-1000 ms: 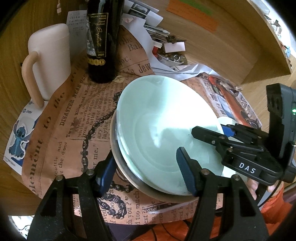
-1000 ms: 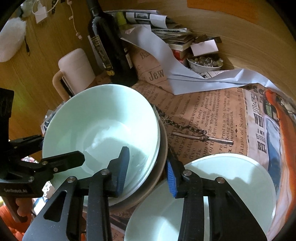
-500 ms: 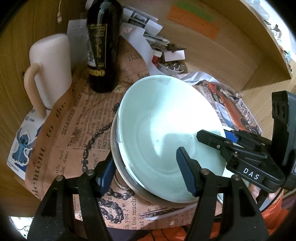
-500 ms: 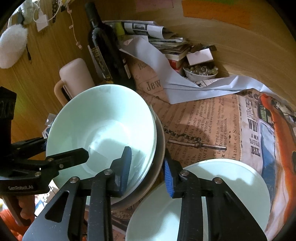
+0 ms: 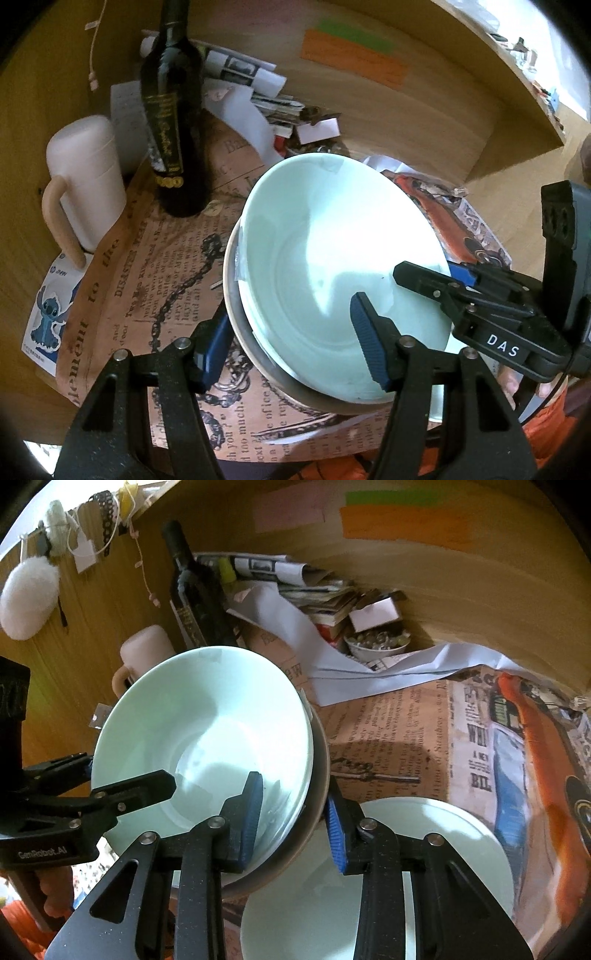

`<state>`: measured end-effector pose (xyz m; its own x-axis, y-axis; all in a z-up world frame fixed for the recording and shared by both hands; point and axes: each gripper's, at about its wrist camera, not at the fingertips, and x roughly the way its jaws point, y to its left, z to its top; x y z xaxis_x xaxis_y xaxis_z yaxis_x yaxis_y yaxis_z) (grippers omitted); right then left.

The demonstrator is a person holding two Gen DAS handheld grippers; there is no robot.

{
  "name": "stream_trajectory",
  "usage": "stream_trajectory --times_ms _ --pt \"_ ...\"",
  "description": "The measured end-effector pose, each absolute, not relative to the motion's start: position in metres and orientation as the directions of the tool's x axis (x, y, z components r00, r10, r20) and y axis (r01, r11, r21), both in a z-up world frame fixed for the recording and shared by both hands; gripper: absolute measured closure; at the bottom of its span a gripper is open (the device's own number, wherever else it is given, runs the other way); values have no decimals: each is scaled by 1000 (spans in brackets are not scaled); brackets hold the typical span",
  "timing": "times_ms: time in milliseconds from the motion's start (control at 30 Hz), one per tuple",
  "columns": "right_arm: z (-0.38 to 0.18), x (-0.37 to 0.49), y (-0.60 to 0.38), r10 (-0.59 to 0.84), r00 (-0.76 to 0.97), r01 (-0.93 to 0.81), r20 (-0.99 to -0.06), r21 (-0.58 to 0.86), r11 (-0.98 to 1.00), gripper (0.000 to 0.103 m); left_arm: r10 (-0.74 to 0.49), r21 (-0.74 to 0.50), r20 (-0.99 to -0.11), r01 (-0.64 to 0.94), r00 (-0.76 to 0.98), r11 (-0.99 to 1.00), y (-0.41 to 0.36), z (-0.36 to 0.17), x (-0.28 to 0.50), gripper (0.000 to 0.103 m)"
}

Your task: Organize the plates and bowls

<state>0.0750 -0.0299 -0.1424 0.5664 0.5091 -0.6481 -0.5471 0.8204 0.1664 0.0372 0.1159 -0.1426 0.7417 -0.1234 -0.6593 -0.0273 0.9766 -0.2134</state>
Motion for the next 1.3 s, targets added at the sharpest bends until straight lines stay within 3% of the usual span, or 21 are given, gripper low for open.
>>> stream_trajectory --times_ms 1300 --pt "-122 32 -131 400 697 -395 -595 147 907 73 -258 -182 -628 184 734 966 24 -118 35 40"
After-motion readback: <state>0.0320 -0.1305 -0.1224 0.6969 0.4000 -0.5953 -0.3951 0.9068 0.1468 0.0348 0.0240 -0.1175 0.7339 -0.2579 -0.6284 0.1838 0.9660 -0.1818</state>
